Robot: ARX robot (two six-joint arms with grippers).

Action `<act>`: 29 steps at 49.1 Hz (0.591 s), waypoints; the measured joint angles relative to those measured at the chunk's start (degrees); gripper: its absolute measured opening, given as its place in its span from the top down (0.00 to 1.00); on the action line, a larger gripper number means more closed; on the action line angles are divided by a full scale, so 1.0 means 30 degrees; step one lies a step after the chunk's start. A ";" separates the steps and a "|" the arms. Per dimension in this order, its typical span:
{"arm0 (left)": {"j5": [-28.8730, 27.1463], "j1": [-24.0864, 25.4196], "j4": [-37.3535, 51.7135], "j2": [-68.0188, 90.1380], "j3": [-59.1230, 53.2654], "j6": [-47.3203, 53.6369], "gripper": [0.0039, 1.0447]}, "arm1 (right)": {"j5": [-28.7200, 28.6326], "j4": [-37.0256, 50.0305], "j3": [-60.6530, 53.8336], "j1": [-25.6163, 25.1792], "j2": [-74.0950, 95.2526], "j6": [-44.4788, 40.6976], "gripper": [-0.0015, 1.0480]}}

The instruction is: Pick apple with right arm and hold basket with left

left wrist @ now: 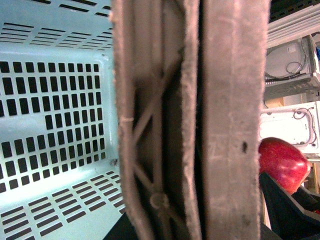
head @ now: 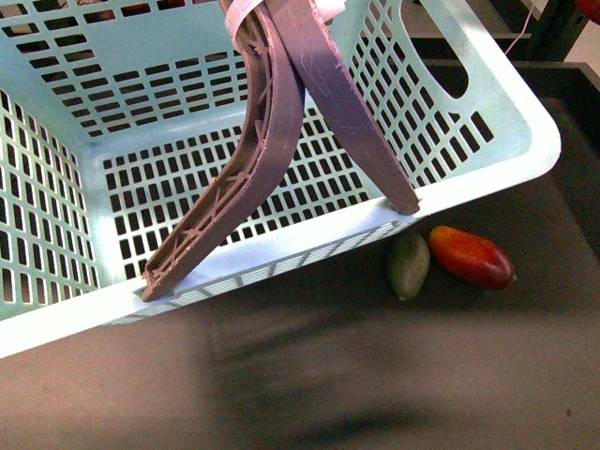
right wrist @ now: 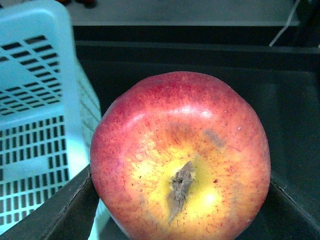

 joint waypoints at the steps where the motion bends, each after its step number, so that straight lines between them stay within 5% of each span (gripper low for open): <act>1: 0.0000 0.0000 0.0000 0.0000 0.0000 -0.0007 0.86 | 0.0080 0.0000 0.0109 0.0342 0.0022 0.0160 0.24; 29: -0.0022 0.0000 0.0000 0.0000 0.0000 0.0000 0.86 | 0.1137 0.0707 0.2113 0.5916 0.3716 0.1311 0.23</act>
